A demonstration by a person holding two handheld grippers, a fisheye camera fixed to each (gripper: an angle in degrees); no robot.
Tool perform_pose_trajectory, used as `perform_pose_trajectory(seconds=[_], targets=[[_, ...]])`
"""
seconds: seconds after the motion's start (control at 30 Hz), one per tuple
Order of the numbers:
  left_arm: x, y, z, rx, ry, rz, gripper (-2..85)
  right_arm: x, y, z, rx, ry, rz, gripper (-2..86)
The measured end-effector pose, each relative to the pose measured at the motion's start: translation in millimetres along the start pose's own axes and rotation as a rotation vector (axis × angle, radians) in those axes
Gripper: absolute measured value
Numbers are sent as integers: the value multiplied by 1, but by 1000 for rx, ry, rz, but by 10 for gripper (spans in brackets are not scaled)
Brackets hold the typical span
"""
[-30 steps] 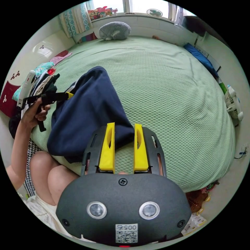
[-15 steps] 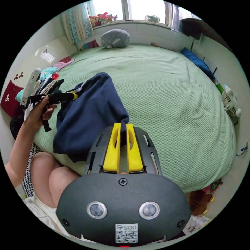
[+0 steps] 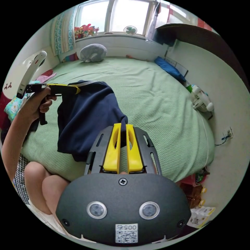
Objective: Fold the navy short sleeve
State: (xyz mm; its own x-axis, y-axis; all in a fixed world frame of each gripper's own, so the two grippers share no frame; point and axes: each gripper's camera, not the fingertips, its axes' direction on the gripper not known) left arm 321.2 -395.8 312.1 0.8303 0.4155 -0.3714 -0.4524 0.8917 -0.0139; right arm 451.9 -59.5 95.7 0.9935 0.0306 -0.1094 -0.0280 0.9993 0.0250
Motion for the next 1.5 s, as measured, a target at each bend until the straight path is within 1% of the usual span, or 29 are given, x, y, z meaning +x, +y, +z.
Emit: perform_pose_trajectory(seconds=[0.17, 0.27, 0.47, 0.6, 0.83, 0.93, 1.0, 1.17, 1.23, 1.3, 1.4, 1.5], targets=[[69, -66, 37, 28, 110, 81, 61, 79, -8, 7, -31, 116, 102, -7], [101, -95, 67, 19, 157, 84, 61, 118, -6, 21, -81, 164, 156, -7], [143, -123, 114, -29, 89, 107, 61, 156, 8, 67, -196, 189, 190, -6], [144, -132, 129, -62, 122, 102, 61, 169, 16, 99, -254, 159, 209, -5], [155, -151, 132, -89, 128, 107, 67, 170, 12, 117, -287, 177, 169, 10], [147, -153, 123, -81, 176, 70, 80, 179, 9, 114, -282, 165, 194, 31], [136, -152, 110, -70, 216, 18, 89, 188, 10, 105, -284, 146, 221, 49], [124, -149, 74, -20, 201, 28, 92, 190, 13, 75, -271, 161, 210, 63], [118, -149, 63, -9, 178, 14, 87, 187, 11, 65, -264, 139, 212, 64], [110, -150, 55, -13, 144, -32, 60, 173, 0, 49, -238, 63, 195, 69], [117, -148, 51, -27, 174, -24, 30, 132, -26, 40, -212, -62, 129, 72], [146, -142, 47, -40, 183, 52, 4, 95, -53, 54, -237, -48, 121, 55]])
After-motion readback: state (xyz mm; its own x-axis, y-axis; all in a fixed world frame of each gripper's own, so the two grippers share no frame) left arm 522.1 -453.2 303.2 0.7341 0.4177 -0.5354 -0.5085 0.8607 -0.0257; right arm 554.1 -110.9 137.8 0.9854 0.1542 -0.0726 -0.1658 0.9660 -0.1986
